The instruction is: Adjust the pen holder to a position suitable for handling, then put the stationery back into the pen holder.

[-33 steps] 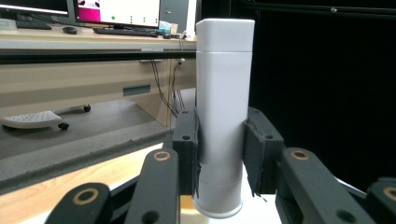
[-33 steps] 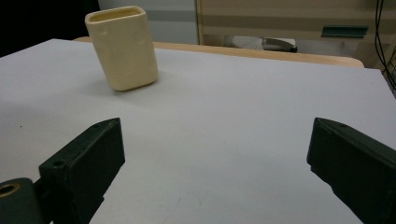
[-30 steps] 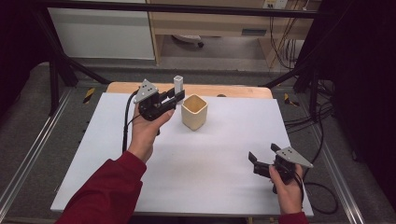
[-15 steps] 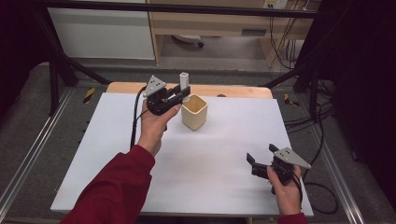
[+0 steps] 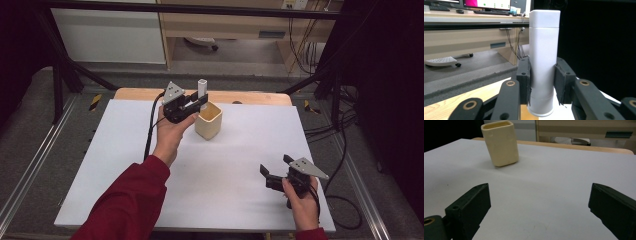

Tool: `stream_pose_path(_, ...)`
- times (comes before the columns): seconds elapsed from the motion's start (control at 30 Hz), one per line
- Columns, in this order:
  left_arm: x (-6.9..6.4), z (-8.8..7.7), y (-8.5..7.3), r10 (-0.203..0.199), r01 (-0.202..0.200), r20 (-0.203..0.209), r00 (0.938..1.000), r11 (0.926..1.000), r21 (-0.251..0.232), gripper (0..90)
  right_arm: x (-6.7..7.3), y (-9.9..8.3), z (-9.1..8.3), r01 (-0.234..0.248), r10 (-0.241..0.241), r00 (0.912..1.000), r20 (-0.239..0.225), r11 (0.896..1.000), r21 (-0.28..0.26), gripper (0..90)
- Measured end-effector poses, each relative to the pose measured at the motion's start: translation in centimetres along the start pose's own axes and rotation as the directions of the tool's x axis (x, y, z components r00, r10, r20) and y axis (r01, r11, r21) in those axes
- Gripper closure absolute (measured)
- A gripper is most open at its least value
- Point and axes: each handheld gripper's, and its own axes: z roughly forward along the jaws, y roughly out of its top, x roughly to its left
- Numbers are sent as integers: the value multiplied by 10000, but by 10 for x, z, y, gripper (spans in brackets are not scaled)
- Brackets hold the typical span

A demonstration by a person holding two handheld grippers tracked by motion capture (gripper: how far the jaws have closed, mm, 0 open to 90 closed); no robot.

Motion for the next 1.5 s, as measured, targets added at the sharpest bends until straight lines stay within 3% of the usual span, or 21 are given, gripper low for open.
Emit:
stream_pose_path(0.4, 3, 15, -8, -387, 388, -150, 9991, 9992, 96, 688, 2, 0, 1, 111, -111, 9999, -114, 9999, 47, 44)
stream_pose_path(0.83, -3, 29, -15, -301, 300, 59, 9995, 9992, 252, 688, 4, 0, 1, 185, -183, 9996, -225, 9998, 85, 43)
stream_pose_path(1.07, -4, 33, -18, -155, 159, -188, 9997, 9996, 227, 689, 3, 0, 0, 156, -155, 9995, -258, 9999, 43, 42)
stream_pose_path(1.5, -2, 40, -28, -397, 410, -291, 9988, 9982, 440, 689, 5, 0, 0, 195, -191, 9993, -319, 9997, 114, 41)
